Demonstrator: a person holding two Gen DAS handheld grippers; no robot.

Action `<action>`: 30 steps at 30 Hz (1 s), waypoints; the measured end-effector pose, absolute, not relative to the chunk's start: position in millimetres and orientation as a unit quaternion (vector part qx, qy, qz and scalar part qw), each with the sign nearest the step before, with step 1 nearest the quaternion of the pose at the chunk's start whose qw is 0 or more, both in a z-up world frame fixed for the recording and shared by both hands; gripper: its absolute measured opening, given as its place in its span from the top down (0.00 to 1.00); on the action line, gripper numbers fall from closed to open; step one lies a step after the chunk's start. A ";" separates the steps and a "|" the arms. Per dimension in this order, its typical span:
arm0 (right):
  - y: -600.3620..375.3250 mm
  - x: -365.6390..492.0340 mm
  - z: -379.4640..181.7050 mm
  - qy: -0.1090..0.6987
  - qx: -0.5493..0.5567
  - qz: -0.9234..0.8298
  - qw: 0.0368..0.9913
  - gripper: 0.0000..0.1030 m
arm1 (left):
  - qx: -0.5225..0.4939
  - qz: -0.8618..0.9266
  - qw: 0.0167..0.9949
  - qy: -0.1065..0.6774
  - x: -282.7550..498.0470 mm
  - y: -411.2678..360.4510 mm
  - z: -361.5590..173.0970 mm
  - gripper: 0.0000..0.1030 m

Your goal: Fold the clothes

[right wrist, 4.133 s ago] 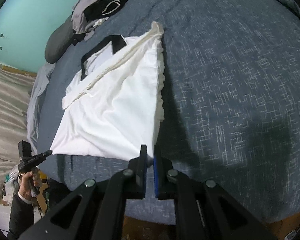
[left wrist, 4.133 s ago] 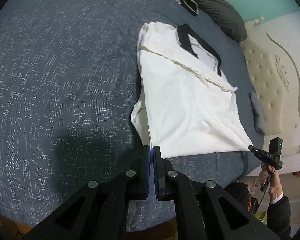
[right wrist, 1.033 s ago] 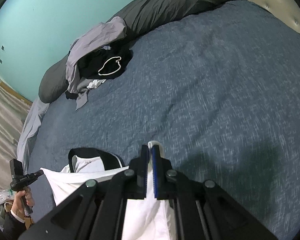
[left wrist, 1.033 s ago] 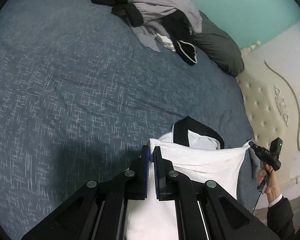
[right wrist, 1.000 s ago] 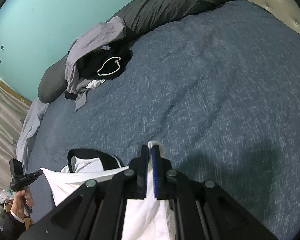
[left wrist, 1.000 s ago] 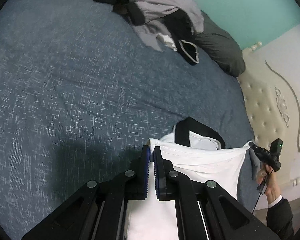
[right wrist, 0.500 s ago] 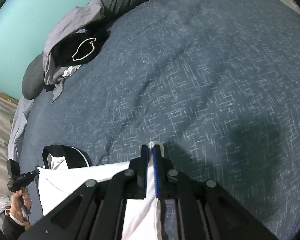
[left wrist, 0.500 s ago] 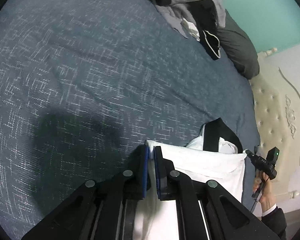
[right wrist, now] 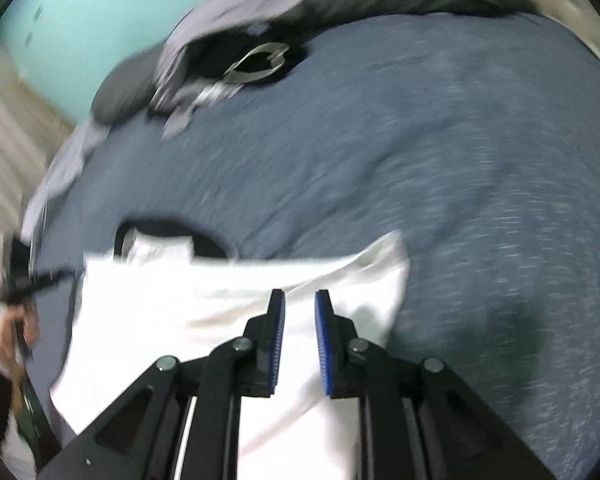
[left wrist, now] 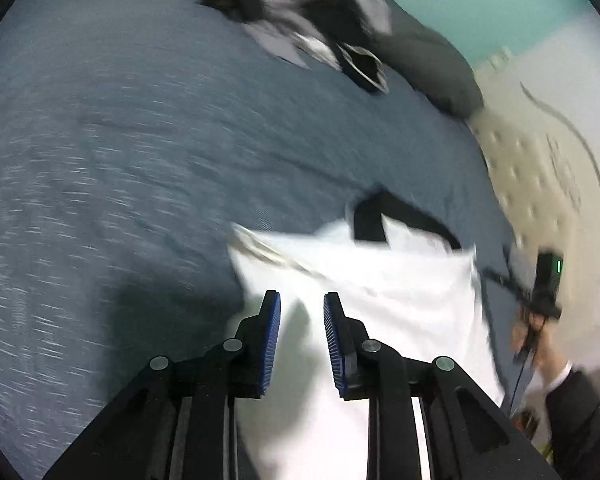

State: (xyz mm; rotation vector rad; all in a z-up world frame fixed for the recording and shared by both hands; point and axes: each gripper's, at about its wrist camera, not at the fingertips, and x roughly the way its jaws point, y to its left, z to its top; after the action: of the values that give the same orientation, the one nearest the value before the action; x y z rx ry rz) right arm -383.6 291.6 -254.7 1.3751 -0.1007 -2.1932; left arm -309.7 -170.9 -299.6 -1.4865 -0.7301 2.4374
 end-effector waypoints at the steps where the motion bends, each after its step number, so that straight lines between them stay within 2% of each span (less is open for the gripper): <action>1: 283.6 -381.5 -257.9 -0.028 0.514 -0.811 0.277 0.86 | -0.507 0.823 0.104 -0.236 -310.2 -162.8 -301.3 0.76; 5: 257.3 -380.1 -271.7 -0.003 0.530 -0.799 0.285 0.86 | -0.523 0.819 0.126 -0.198 -313.5 -133.6 -308.6 0.76; 9: 247.1 -384.8 -284.0 0.018 0.531 -0.802 0.274 0.86 | -0.508 0.825 0.116 -0.218 -330.6 -139.7 -314.9 0.76; 16: 270.8 -415.2 -284.4 -0.041 0.508 -0.836 0.205 0.86 | -0.465 0.847 0.069 -0.247 -347.5 -177.5 -301.3 0.74; 18: 283.6 -419.2 -279.8 -0.064 0.497 -0.843 0.194 0.86 | -0.451 0.852 0.063 -0.256 -346.4 -188.0 -296.8 0.61; 19: 290.7 -420.1 -277.1 -0.073 0.491 -0.847 0.189 0.86 | -0.445 0.855 0.062 -0.258 -345.4 -192.0 -294.4 0.59; 21: 307.7 -421.2 -273.7 -0.097 0.483 -0.850 0.184 0.85 | -0.436 0.859 0.058 -0.262 -341.8 -201.8 -290.5 0.58; 23: 320.5 -423.2 -274.2 -0.108 0.485 -0.850 0.175 0.78 | -0.431 0.859 0.056 -0.271 -336.2 -209.7 -290.1 0.58; 30: 347.3 -423.6 -279.6 -0.111 0.496 -0.845 0.164 0.77 | -0.442 0.857 0.062 -0.258 -323.8 -216.0 -300.9 0.57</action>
State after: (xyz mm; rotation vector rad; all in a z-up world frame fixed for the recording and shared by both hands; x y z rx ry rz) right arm -423.6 347.3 -279.6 1.4143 -0.3169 -2.4094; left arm -323.8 -216.0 -300.9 -1.3350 -0.7791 2.5904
